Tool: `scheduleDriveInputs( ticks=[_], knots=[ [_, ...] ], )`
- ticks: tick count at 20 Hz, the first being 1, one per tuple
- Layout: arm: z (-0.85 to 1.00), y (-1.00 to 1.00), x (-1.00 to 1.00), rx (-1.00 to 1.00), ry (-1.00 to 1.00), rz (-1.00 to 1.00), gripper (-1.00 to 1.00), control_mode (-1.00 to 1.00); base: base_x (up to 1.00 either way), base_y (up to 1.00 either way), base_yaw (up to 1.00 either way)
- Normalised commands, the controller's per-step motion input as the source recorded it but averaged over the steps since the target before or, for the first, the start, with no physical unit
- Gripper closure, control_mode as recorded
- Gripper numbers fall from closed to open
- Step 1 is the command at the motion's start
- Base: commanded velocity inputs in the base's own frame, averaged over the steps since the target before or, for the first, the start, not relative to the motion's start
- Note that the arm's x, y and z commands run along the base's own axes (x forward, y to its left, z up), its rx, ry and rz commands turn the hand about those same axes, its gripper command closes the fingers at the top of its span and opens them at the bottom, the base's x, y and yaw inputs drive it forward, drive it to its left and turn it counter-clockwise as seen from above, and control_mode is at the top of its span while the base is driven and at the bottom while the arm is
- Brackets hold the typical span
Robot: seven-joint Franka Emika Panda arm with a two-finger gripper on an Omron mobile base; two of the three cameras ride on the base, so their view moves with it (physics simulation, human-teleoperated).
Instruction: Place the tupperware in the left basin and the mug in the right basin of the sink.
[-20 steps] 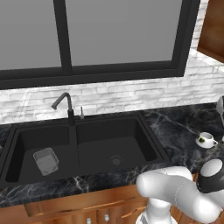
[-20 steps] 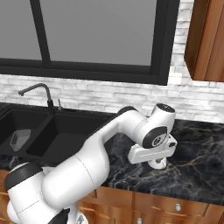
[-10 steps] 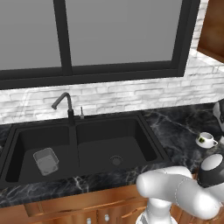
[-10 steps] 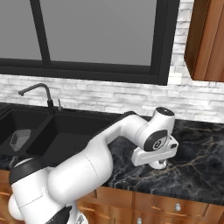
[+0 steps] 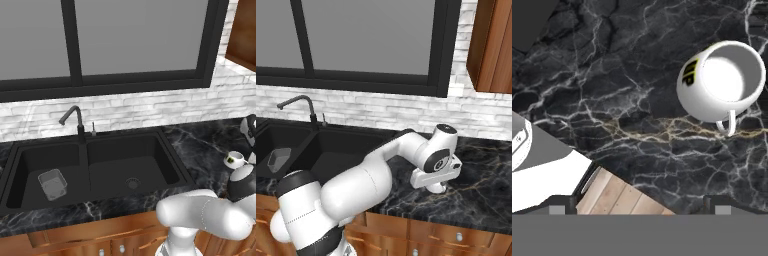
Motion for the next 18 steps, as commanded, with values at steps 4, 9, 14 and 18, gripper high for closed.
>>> scheduleDriveInputs(
  ticks=[4, 9, 14, 18],
  knots=[
    [-0.14, -0.11, 0.30, 0.00, 0.00, 0.00, -1.00, -1.00, 0.00, 0.00, 0.00],
    [-0.17, -0.16, 0.25, 0.00, 0.00, 0.00, -1.00, -1.00, 0.00, 0.00, 0.00],
    [-0.22, -0.17, 0.24, 0.00, 0.00, 0.00, -1.00, -1.00, 0.00, 0.00, 0.00],
    [-0.15, -0.17, 0.17, 0.00, 0.00, 0.00, -1.00, -1.00, 0.00, 0.00, 0.00]
  ],
)
